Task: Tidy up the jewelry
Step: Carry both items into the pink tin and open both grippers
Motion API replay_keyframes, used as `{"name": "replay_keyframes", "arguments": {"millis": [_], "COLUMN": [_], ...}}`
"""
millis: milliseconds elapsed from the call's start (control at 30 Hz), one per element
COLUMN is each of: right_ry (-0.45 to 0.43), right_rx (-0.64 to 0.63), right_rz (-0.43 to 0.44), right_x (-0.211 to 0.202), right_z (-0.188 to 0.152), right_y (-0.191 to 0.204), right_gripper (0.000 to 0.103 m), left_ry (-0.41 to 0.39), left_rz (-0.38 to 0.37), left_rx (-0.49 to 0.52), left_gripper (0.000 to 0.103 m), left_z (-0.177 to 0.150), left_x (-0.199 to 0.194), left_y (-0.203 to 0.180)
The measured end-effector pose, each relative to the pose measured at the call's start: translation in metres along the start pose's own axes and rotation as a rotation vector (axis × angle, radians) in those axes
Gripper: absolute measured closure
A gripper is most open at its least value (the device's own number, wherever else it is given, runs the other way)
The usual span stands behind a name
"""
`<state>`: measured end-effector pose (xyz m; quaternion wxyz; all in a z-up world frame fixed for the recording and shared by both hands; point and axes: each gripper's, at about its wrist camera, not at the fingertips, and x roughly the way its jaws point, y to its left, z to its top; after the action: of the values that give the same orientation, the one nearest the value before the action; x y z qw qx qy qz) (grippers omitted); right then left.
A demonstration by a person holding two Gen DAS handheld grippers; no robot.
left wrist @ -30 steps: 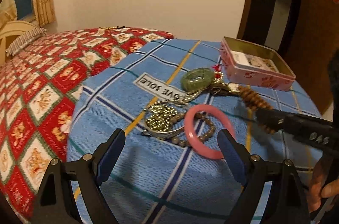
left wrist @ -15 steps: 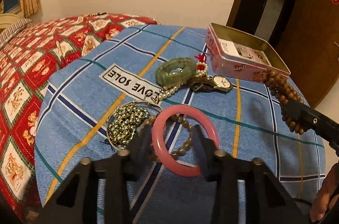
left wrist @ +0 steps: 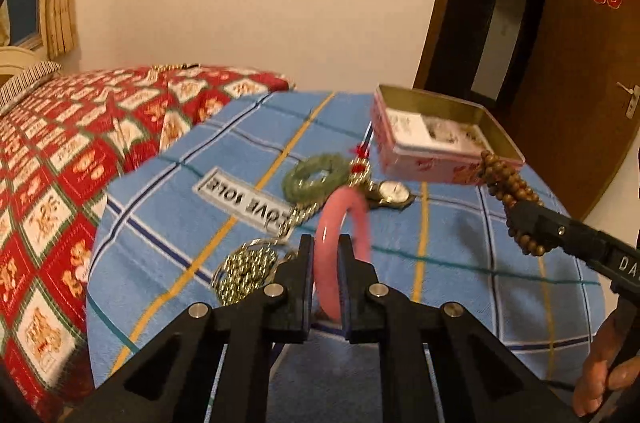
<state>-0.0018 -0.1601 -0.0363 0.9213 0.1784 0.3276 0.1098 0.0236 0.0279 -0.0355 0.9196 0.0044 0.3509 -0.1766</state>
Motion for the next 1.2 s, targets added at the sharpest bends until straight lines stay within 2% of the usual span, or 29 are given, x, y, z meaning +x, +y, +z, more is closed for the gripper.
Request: {"name": "replay_keyframes", "arguments": {"millis": [300, 533, 767, 933, 1033, 1200], "right_ry": [-0.046, -0.113, -0.206, -0.251, -0.249, -0.214], "right_rx": [0.036, 0.034, 0.033, 0.018, 0.02, 0.066], "right_rz": [-0.033, -0.084, -0.157, -0.244, -0.278, -0.281], "right_x": [-0.009, -0.022, -0.03, -0.011, 0.007, 0.037], "right_z": [0.004, 0.013, 0.04, 0.061, 0.07, 0.082], "right_y": [-0.011, -0.019, -0.037, -0.053, -0.065, -0.089], "right_gripper": [0.08, 0.08, 0.08, 0.08, 0.08, 0.08], "left_ry": [-0.023, -0.085, -0.148, -0.201, -0.216, -0.209], "left_rz": [-0.043, -0.161, -0.213, -0.244, -0.248, -0.24], "left_rx": [0.053, 0.041, 0.041, 0.044, 0.045, 0.059], "left_gripper": [0.093, 0.093, 0.093, 0.093, 0.093, 0.093], "left_z": [0.02, 0.037, 0.064, 0.089, 0.103, 0.118], "left_x": [0.005, 0.001, 0.017, 0.038, 0.059, 0.098], "left_y": [-0.028, -0.045, -0.066, -0.08, -0.09, -0.107]}}
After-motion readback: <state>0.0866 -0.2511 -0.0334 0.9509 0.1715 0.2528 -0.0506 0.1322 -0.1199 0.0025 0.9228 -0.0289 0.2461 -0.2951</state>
